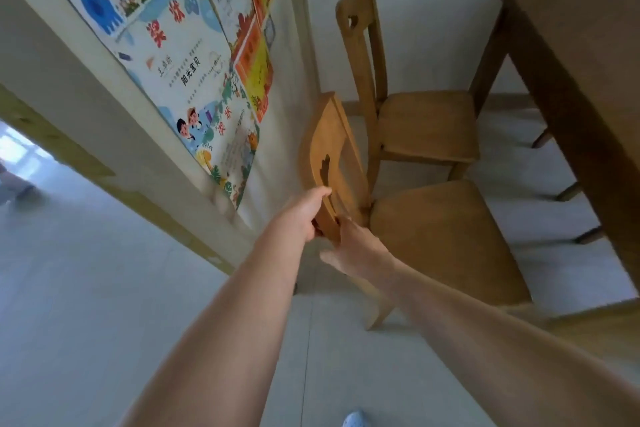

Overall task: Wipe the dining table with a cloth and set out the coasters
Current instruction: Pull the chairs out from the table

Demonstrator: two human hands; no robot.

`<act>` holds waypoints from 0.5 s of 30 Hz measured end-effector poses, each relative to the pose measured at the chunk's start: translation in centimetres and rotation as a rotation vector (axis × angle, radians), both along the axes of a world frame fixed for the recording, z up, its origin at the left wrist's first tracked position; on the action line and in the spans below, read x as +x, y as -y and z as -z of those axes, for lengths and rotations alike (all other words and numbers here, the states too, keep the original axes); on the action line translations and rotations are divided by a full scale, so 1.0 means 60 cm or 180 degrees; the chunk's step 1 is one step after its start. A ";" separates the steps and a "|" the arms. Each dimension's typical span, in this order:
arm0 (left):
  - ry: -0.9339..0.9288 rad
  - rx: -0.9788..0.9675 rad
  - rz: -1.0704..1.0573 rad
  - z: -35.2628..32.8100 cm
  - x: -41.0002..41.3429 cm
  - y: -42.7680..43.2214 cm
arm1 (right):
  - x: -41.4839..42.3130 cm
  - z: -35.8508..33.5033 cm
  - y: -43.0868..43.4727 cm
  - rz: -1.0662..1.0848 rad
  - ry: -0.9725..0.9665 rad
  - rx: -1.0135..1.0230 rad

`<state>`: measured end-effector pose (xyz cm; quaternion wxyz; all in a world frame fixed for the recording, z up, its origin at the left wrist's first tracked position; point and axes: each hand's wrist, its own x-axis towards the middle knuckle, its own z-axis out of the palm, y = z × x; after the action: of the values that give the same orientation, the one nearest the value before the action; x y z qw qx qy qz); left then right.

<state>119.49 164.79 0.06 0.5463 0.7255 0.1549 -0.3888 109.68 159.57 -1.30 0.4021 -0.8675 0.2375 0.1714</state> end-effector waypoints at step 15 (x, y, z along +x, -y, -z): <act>0.0468 -0.0067 -0.0022 0.074 -0.059 0.075 | -0.077 0.000 0.085 0.0186 0.0080 -0.0195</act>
<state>115.96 160.31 -4.37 0.5652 0.7457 0.1128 -0.3343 105.05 154.46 -1.29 0.3831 -0.8742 0.2627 0.1413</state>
